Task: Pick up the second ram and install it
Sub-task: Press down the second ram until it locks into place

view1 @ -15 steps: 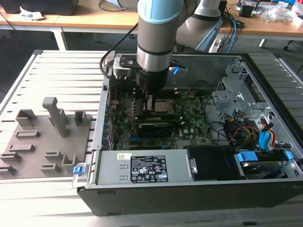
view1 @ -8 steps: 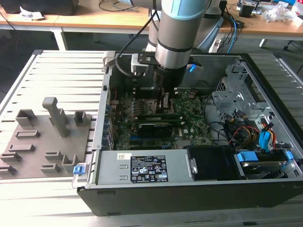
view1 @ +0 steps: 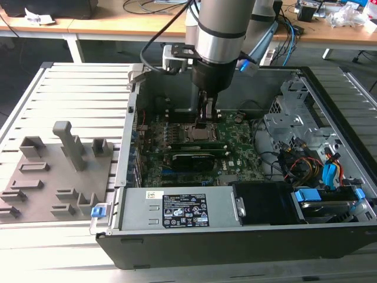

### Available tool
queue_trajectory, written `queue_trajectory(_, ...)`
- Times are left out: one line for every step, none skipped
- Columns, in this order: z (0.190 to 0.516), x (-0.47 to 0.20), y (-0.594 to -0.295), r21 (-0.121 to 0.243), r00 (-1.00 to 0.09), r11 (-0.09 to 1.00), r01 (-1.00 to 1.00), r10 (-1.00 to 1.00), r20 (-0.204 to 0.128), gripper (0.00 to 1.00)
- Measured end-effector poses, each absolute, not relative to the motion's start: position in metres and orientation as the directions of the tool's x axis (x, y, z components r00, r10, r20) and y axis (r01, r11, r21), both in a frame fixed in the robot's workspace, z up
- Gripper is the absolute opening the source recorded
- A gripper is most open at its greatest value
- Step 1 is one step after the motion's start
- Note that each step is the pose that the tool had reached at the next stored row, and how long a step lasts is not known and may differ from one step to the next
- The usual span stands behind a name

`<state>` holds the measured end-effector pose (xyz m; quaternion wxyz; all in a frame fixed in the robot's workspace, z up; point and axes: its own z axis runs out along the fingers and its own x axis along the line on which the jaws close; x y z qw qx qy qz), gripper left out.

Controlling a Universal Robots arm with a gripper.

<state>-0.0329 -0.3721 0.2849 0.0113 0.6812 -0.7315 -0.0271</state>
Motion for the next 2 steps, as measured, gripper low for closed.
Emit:
queue_trajectory(0.2850, -0.0329, -0.3720, 0.055, -0.072, 0.070, -0.996, -0.997, -0.020, 0.11)
queue_trajectory(0.2851, -0.0329, -0.3721, 0.055, -0.072, 0.070, -0.996, -0.997, -0.020, 0.11)
